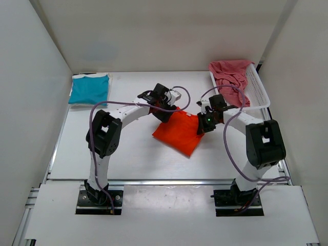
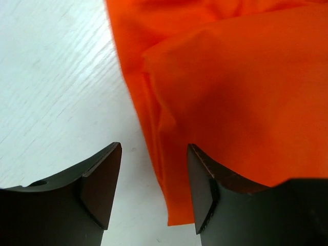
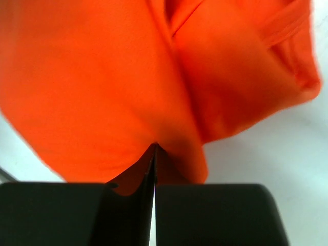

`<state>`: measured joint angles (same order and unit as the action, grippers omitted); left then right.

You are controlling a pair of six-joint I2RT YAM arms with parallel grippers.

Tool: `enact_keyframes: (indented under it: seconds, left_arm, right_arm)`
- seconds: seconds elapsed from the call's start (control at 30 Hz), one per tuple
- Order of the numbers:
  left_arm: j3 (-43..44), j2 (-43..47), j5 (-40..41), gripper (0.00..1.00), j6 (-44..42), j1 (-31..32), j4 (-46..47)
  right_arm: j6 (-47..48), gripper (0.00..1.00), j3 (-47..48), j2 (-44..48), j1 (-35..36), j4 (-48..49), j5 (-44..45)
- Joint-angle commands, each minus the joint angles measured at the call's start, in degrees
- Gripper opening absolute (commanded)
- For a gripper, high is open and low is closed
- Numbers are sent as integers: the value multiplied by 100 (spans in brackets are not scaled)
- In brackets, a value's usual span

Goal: Fold and stack the t-shirts
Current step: Smooth out wrinkles on the folded tshirt

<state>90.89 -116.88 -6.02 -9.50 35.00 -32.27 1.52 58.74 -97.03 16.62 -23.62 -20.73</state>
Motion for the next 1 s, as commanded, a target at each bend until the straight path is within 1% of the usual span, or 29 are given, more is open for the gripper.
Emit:
enact_keyframes:
  seconds: [0.0,0.07,0.3,0.47,0.6,0.63,0.67,0.7,0.73,0.77,0.8,0.9,0.97]
  left_arm:
    - [-177,95,585,64,264,-28,169]
    - [-247,104,750,64,377,-81,212]
    - [-344,280,874,64,589,-266,11]
    - [-362,587,682,64,712,-424,-121]
    - [-178,701,620,65,817,-503,-130]
    - [-151,728,489,65,835,-529,-113]
    - [-107,693,262,67,870,-556,-87]
    - [-72,693,7,79,862,-600,-95]
    - [-28,632,-74,82,914,-574,-60]
    - [-19,623,-275,95,1123,-608,-25]
    - [-80,623,-538,99,1230,-626,-7]
    - [-352,631,-969,99,1616,-740,212]
    - [-546,631,-1199,99,1810,-828,335]
  right_arm:
    - [103,0,541,-297,42,235,78]
    - [208,0,779,-518,122,296,140]
    - [358,0,1665,-1413,105,340,482]
    - [428,0,2351,-1906,175,384,728]
    - [428,0,2738,-2047,262,446,869]
    - [428,0,2818,-2030,289,472,913]
    - [472,0,2853,-1978,298,498,922]
    - [524,0,2880,-1925,289,524,983]
    - [542,1,2915,-1829,280,542,1105]
    - [499,1,2950,-1706,254,525,1124]
    - [481,4,2915,-1574,236,481,1133]
    - [315,11,2714,-1030,140,411,1194]
    - [297,9,2442,-705,78,271,1186]
